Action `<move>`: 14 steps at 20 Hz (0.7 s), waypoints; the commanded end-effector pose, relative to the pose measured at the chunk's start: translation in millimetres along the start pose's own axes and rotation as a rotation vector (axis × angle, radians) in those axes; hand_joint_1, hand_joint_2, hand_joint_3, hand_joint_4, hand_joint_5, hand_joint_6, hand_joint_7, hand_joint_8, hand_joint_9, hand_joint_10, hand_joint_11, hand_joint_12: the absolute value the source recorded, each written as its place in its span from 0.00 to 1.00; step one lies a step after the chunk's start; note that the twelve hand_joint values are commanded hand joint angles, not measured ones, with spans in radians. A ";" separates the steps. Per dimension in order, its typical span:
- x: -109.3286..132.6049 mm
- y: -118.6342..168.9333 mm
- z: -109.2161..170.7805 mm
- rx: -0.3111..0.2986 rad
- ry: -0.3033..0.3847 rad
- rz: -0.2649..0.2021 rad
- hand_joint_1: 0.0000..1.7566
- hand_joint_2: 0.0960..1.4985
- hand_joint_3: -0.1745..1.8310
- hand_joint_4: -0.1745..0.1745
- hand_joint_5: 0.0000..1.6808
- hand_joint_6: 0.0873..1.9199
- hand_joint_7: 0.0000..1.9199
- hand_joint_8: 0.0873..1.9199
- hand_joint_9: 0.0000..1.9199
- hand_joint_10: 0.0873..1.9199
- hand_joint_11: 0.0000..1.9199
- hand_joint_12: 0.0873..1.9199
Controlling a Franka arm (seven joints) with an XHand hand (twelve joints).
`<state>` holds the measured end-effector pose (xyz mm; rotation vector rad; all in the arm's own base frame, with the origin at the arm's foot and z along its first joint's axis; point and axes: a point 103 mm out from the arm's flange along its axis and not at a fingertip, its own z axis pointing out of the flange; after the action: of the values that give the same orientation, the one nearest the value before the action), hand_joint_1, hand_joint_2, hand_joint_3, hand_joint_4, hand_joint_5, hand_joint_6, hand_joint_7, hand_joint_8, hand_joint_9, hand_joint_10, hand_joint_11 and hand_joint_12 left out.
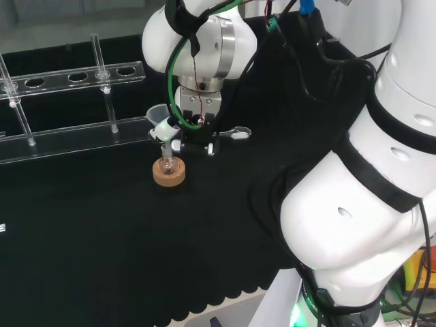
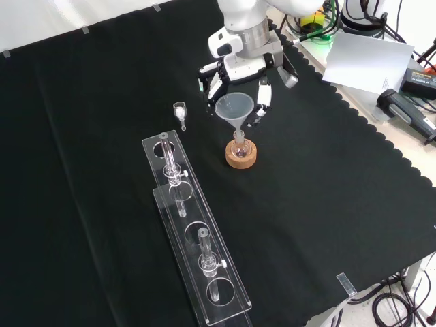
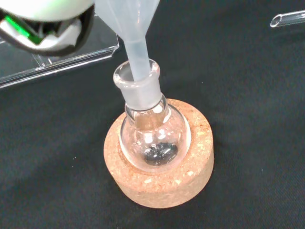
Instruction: Place the funnel on the round-bottom flask.
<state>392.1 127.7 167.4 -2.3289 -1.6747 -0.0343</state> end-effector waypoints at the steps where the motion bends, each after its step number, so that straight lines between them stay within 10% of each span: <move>1: -0.8 2.0 3.4 0.003 0.006 0.005 0.51 0.28 0.54 0.74 0.52 0.29 0.59 0.27 0.43 0.14 0.00 0.64; 14: -1.2 2.0 10.8 0.026 -0.002 0.005 0.51 0.28 0.54 0.74 0.52 0.29 0.59 0.27 0.43 0.14 0.00 0.64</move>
<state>392.6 128.7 157.3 -2.3159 -1.6637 -0.0132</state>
